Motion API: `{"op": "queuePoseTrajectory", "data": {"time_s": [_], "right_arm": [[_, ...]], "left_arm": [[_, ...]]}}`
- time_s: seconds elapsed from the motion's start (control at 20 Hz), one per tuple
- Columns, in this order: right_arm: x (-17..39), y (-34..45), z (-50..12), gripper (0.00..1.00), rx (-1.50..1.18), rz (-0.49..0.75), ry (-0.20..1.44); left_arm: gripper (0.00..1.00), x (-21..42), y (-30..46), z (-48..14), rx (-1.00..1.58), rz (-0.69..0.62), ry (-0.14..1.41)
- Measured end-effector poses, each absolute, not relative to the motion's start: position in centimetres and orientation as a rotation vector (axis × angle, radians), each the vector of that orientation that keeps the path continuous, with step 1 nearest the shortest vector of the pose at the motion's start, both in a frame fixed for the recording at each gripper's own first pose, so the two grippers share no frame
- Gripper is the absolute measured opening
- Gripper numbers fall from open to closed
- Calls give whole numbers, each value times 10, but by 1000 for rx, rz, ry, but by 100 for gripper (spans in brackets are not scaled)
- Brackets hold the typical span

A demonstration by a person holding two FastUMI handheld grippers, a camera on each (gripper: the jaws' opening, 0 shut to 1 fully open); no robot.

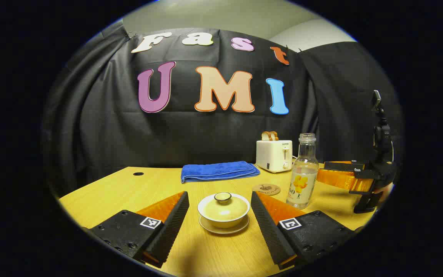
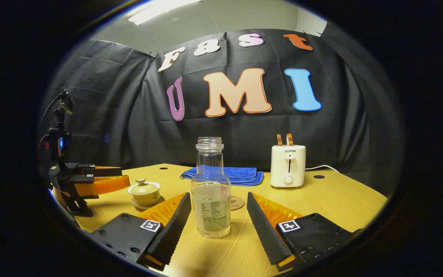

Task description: Open the teacup lid with one hand, grasp the water bottle and pour water into the teacup with the other hand; after pouring, place the water bottle on the coaster and then close the teacup lid.

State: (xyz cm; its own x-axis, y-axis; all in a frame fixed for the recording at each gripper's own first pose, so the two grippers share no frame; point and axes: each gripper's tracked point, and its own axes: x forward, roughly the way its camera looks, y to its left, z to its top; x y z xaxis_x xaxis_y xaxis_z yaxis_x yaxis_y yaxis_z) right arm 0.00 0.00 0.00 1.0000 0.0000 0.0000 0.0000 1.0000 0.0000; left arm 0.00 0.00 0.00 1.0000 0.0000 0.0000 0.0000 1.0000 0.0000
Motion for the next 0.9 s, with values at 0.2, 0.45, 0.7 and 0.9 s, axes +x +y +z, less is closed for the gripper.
{"op": "queuePoseTrajectory", "data": {"time_s": [0.2,0.45,0.7,0.9], "right_arm": [[-1,0,-1,95,0,0,2],[0,1,0,95,-2,5,-2],[0,-1,0,92,-2,-5,-2],[1,-1,0,95,-2,-6,-2]], "left_arm": [[95,0,0,0,0,1,2],[95,1,6,-2,2,41,6],[95,1,-2,-1,0,2,-3],[95,1,-3,-1,-2,-4,-1]]}}
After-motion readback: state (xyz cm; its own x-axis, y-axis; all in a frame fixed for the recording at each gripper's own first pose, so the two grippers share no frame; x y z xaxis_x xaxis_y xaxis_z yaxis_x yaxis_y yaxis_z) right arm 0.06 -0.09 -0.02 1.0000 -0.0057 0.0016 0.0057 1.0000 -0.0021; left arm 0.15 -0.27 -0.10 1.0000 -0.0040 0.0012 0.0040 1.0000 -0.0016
